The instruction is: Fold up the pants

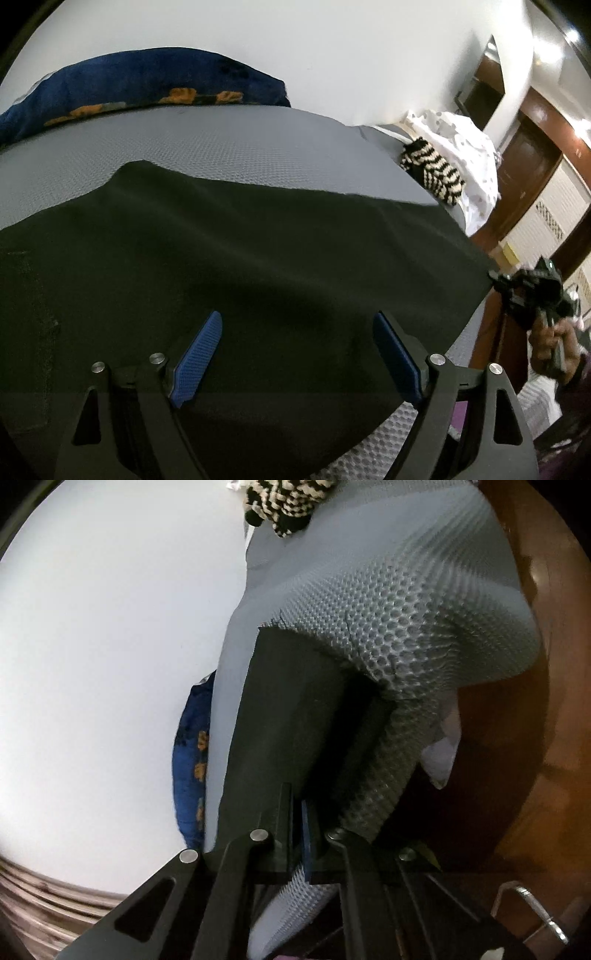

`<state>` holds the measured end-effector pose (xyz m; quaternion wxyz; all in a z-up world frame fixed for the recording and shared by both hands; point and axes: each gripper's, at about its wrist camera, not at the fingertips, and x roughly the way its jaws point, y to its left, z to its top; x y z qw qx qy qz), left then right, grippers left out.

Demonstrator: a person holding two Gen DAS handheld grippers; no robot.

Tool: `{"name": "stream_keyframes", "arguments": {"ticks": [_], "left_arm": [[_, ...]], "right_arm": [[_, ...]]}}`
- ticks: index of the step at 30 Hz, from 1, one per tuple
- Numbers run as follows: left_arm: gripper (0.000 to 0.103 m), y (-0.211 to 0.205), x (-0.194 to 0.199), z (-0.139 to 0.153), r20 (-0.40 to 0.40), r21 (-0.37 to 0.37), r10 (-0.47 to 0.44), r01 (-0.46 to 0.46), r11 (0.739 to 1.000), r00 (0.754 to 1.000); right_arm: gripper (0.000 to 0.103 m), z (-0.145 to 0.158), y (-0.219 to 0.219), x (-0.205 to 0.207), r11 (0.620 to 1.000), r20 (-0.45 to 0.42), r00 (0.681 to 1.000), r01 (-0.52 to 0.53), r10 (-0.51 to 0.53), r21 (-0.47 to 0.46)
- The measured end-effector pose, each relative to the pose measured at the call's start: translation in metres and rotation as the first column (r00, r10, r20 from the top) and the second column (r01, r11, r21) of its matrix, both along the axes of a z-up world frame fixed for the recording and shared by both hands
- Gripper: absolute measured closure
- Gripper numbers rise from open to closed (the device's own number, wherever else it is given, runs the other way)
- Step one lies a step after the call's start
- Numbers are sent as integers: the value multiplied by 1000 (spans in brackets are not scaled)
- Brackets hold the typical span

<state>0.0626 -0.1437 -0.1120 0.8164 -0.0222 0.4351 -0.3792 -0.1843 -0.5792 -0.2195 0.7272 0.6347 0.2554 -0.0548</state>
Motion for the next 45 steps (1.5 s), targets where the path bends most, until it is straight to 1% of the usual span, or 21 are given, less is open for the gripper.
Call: {"name": "stream_keyframes", "arguments": {"ticks": [4, 7, 8, 10, 11, 13, 19, 22, 23, 24, 26, 29, 30, 32, 33, 34, 37, 39, 40, 42, 45], "left_arm": [[19, 9, 3, -4, -1, 6, 15, -15, 1000, 1000], [19, 13, 3, -6, 0, -10, 20, -20, 1000, 1000], [19, 13, 2, -6, 6, -3, 16, -16, 1000, 1000], [19, 11, 0, -7, 17, 5, 11, -11, 1000, 1000], [19, 11, 0, -8, 20, 6, 9, -9, 1000, 1000], [18, 12, 1, -9, 18, -4, 10, -10, 1000, 1000], [17, 11, -1, -10, 30, 0, 7, -7, 1000, 1000], [15, 10, -3, -10, 35, 0, 6, -6, 1000, 999], [14, 10, -4, -11, 38, 2, 4, -4, 1000, 999], [14, 9, -6, -11, 43, 5, 2, -2, 1000, 999], [13, 8, -7, -11, 51, 13, -1, 1, 1000, 999], [12, 8, -7, -12, 53, 4, 0, 0, 1000, 999], [12, 8, -7, -12, 52, 1, 1, -1, 1000, 999], [12, 9, -8, -12, 50, -6, 3, -3, 1000, 999], [12, 9, -8, -12, 50, -8, 4, -4, 1000, 999], [12, 9, -8, -12, 49, -11, 5, -4, 1000, 999], [12, 11, -8, -13, 46, -25, 8, -7, 1000, 999], [12, 11, -7, -13, 43, -33, 10, -8, 999, 999], [12, 11, -8, -13, 42, -36, 10, -9, 999, 999], [12, 13, -7, -11, 35, -46, 14, -12, 999, 999], [12, 21, -7, 0, 36, -55, 57, -55, 997, 998]], "right_arm": [[98, -7, 1, -7, 1000, -21, 1000, -10, 10, 12], [96, -23, -7, -12, 991, 42, 998, 32, -38, 131], [93, -24, -9, -16, 989, 43, 997, 52, -58, 139], [82, -18, -12, -30, 991, 39, 995, 88, -92, 99], [72, -13, -15, -42, 990, 13, 992, 128, -129, 52], [65, -14, -21, -52, 987, -2, 987, 160, -160, 23], [65, -19, -19, -34, 992, 40, 992, 119, -120, 35], [65, -9, -13, -25, 995, 9, 996, 89, -89, -54], [88, -7, -13, -24, 995, 22, 997, 80, -79, -60], [95, -2, -13, -24, 994, 9, 997, 73, -72, -81], [95, 9, -8, -22, 988, -2, 998, 59, -60, -140], [95, 11, -7, -16, 985, -11, 999, 48, -50, -163], [92, 9, -7, -15, 985, -18, 999, 42, -46, -169], [88, 0, -10, -10, 994, 2, 999, 38, -38, -101], [73, -6, -12, -8, 996, -6, 999, 41, -41, -75], [68, -10, -12, -7, 997, 7, 999, 54, -54, -55], [67, -13, -13, -3, 997, 32, 997, 78, -77, -25], [81, -15, -13, 1, 998, -3, 998, 64, -64, -24], [95, -18, -13, 2, 998, -24, 998, 60, -60, -6], [95, -13, -12, 1, 998, -26, 997, 67, -67, -9], [95, 21, -3, 9, 993, -20, 999, 35, -38, -110]]}}
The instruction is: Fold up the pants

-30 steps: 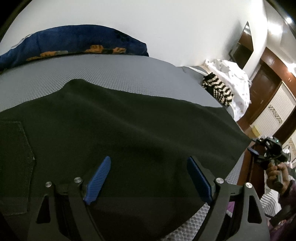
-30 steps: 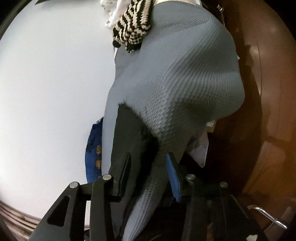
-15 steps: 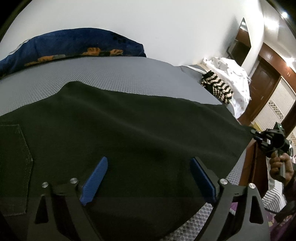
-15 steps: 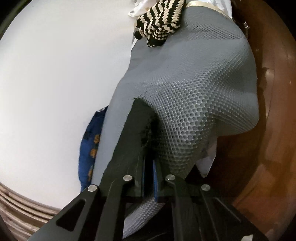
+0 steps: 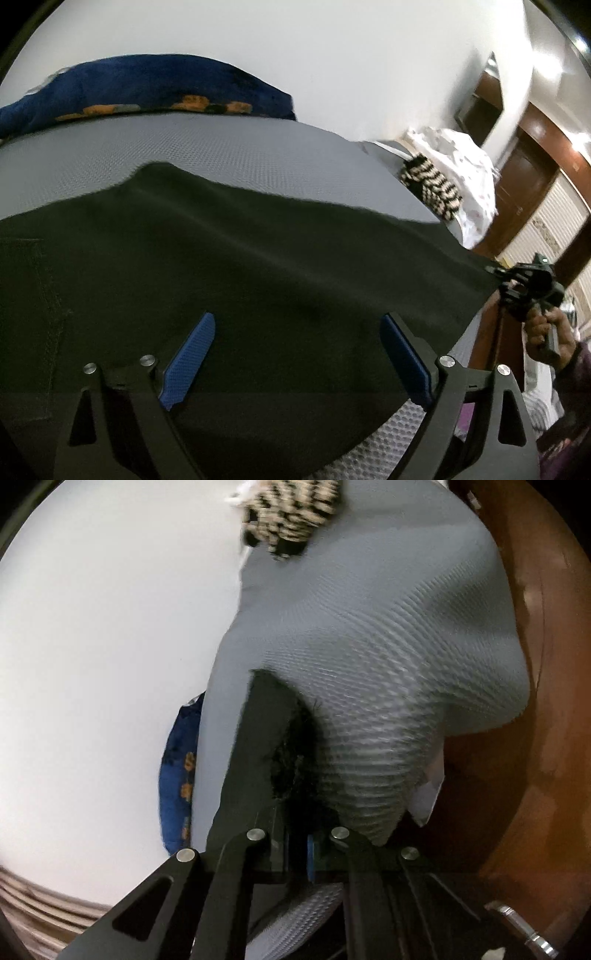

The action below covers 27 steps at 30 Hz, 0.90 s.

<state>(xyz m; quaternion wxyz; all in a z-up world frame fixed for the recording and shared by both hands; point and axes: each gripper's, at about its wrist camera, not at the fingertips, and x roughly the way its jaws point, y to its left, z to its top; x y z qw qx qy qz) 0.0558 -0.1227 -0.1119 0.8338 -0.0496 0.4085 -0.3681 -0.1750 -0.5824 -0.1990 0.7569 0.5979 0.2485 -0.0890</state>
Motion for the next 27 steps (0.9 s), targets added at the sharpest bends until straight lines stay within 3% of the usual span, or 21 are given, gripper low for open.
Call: {"name": "stream_keyframes", "arguments": {"ticks": [3, 6, 10, 13, 17, 20, 22, 24, 27], "left_arm": [[12, 26, -3, 24, 57, -67, 86, -83, 994, 995], [12, 54, -2, 41, 74, -75, 162, -157, 985, 984], [12, 92, -1, 52, 64, -46, 205, -202, 978, 977], [12, 119, -7, 56, 82, -29, 216, -214, 976, 973], [12, 146, -11, 54, 99, -5, 244, -244, 970, 965], [12, 165, -9, 48, 58, -41, 283, -281, 959, 957], [12, 171, -6, 43, 25, -54, 298, -297, 953, 954], [12, 173, -3, 39, -1, -59, 296, -296, 954, 955], [12, 173, -2, 36, -2, -56, 291, -291, 955, 957]], "right_arm": [[95, 43, 18, 21, 993, 24, 997, -71, 74, -99], [95, 79, 49, 51, 974, 53, 985, -154, 164, -165], [95, 120, 111, 107, 933, 103, 947, -276, 305, -231], [95, 135, 174, 150, 880, 108, 898, -383, 426, -282], [95, 116, 261, 198, 792, 40, 820, -536, 570, -293], [95, 82, 321, 220, 707, -62, 755, -636, 653, -310], [95, 66, 344, 228, 673, -112, 725, -677, 679, -298], [95, 50, 358, 231, 648, -170, 710, -697, 684, -307], [95, 50, 360, 222, 639, -169, 709, -696, 685, -327]]}}
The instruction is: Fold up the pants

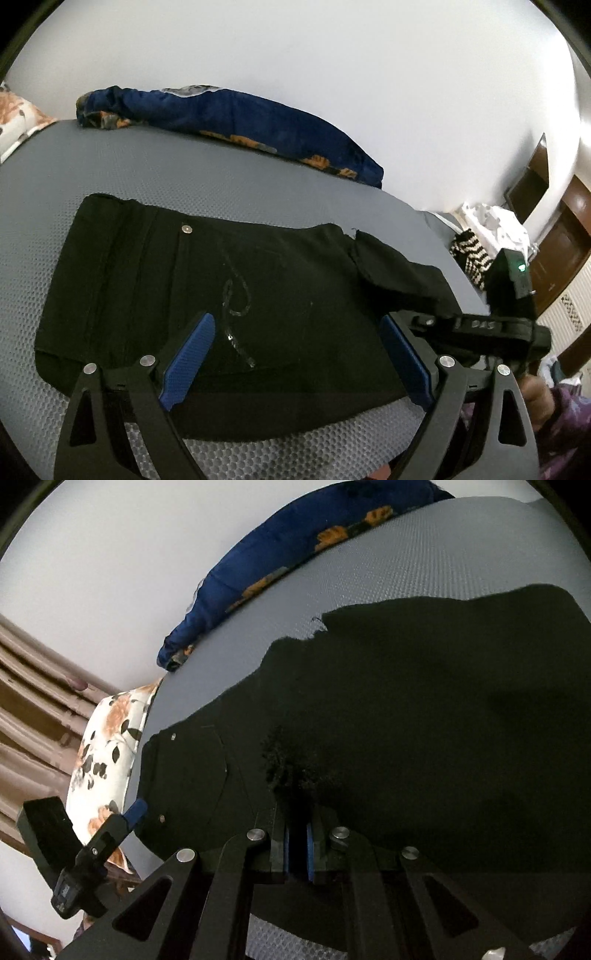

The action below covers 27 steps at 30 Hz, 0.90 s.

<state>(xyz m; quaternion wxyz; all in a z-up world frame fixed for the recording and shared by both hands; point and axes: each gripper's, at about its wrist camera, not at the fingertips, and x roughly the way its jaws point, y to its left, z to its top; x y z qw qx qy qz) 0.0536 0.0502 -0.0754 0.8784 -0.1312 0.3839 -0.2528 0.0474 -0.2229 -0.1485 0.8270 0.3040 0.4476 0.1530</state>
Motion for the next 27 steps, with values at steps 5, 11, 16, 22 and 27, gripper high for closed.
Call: {"name": "stream_keyframes", "arguments": {"ticks": [5, 11, 16, 22, 27], "left_arm": [[12, -1, 2, -5, -33, -8, -6, 6, 1000, 999], [12, -4, 1, -7, -41, 11, -8, 9, 1000, 999], [12, -7, 1, -11, -51, 17, -10, 11, 1000, 999], [12, -14, 3, -16, -77, 1, -36, 36, 999, 996], [12, -31, 4, -8, -160, -104, -176, 161, 982, 971]], "right_arm": [[95, 26, 16, -6, 989, 74, 995, -58, 68, -135], [95, 10, 36, -22, 956, 73, 984, -138, 162, -260], [94, 14, 40, -31, 938, 99, 978, -143, 182, -316], [90, 4, 53, -39, 917, 83, 968, -195, 238, -349], [45, 24, 20, -56, 967, 192, 951, -219, 242, -133]]}}
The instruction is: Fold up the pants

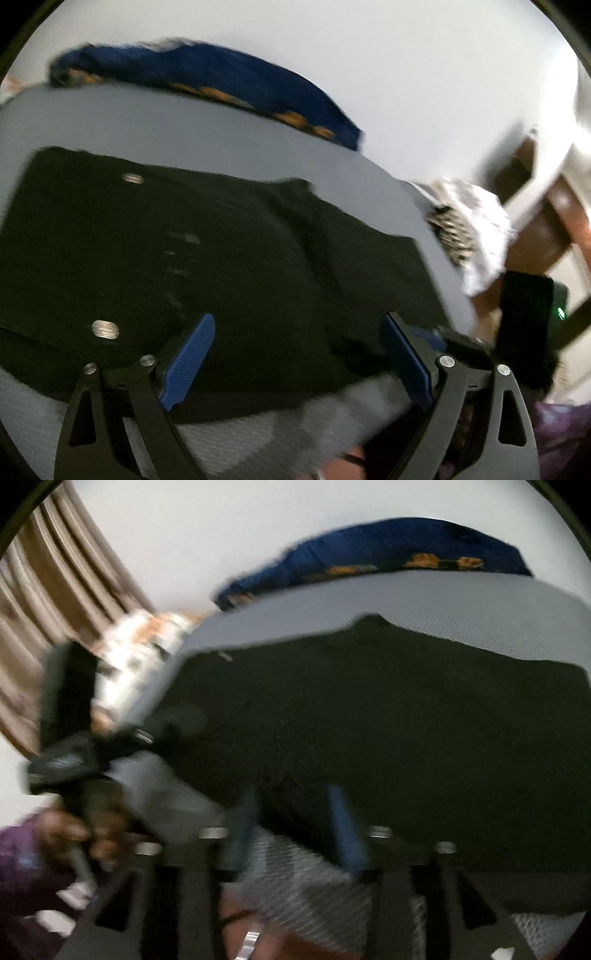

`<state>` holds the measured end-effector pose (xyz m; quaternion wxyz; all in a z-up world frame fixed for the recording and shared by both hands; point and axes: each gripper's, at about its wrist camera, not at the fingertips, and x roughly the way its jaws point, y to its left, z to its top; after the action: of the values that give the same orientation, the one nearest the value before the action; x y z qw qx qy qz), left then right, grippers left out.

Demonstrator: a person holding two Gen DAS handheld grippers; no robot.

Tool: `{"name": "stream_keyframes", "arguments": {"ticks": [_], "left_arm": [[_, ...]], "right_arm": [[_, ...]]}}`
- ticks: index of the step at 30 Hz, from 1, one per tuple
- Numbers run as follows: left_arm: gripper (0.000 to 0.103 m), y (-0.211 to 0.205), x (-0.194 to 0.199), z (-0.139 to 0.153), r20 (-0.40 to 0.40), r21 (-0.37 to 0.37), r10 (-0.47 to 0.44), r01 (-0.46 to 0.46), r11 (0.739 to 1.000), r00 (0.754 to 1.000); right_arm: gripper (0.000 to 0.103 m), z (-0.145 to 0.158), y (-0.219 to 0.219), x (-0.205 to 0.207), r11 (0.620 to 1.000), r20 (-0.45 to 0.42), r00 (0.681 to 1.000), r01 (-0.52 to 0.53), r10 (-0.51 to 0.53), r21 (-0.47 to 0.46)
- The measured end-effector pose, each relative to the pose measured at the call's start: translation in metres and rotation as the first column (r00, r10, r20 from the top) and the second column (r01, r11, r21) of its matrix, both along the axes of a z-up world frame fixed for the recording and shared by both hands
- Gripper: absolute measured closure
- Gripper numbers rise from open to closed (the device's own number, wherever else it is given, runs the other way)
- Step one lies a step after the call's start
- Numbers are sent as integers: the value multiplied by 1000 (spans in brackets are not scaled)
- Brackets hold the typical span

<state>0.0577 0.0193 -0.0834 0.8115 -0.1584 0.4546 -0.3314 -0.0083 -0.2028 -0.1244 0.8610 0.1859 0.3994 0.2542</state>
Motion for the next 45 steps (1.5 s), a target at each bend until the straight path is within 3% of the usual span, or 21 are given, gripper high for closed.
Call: {"name": "stream_keyframes", "arguments": {"ticks": [2, 4, 8, 11, 13, 16, 18, 20, 23, 25, 30, 33, 35, 38, 40, 43, 45], "left_arm": [[12, -8, -1, 7, 3, -41, -51, 51, 998, 999], [12, -18, 4, 9, -5, -55, -90, 90, 994, 996], [12, -47, 24, -7, -131, -66, -148, 141, 988, 980], [12, -75, 32, -14, -137, -6, -184, 185, 983, 973], [12, -87, 35, -21, -162, 23, -200, 206, 978, 966], [12, -100, 32, -22, -137, 25, -215, 220, 975, 967], [30, -107, 23, -20, -106, 57, -236, 243, 968, 966], [57, -110, 15, -19, -61, 135, -234, 240, 961, 970], [82, -95, 11, -22, -94, 92, -200, 209, 974, 975], [88, -86, 10, -26, -117, 70, -173, 182, 981, 978], [88, -75, -2, -26, -94, 63, -186, 193, 979, 978], [87, -60, 1, -8, -65, -27, -172, 171, 985, 983], [70, -51, 5, 1, -79, -18, -144, 143, 990, 986], [55, -27, 11, 10, -90, -45, -64, 60, 997, 994], [42, -8, 13, 13, -97, -4, 17, -17, 1000, 995], [40, 34, 14, 20, -70, 58, 141, -137, 989, 987], [38, 70, 18, 23, -54, 124, 219, -211, 970, 974]], "right_arm": [[42, 6, -54, -11, 976, -15, 995, 103, -102, 190], [42, -4, -112, -24, 922, -90, 970, 242, -225, 303], [41, -22, -185, -44, 850, -178, 908, 417, -379, 322], [41, -32, -201, -50, 810, -204, 897, 442, -392, 385], [41, -34, -199, -47, 814, -203, 904, 428, -377, 393], [41, -33, -186, -36, 864, -185, 923, 382, -338, 329], [41, -37, -176, -32, 895, -204, 933, 346, -297, 283], [41, -45, -171, -32, 907, -235, 933, 331, -273, 261], [40, -50, -168, -33, 917, -257, 931, 321, -259, 237], [40, -49, -160, -28, 929, -253, 934, 308, -253, 206], [35, -37, -144, -20, 938, -237, 936, 304, -262, 164], [35, -15, -125, -12, 953, -167, 967, 227, -195, 200], [35, -4, -102, -3, 973, -104, 984, 158, -142, 170], [35, 0, -67, 12, 987, -49, 997, 73, -67, 140], [35, -6, -41, 16, 994, -28, 1000, 15, -12, 111], [46, -37, 10, 13, 989, -115, 986, -131, 122, -73], [46, -32, 29, -1, 963, -47, 987, -160, 154, -216]]}}
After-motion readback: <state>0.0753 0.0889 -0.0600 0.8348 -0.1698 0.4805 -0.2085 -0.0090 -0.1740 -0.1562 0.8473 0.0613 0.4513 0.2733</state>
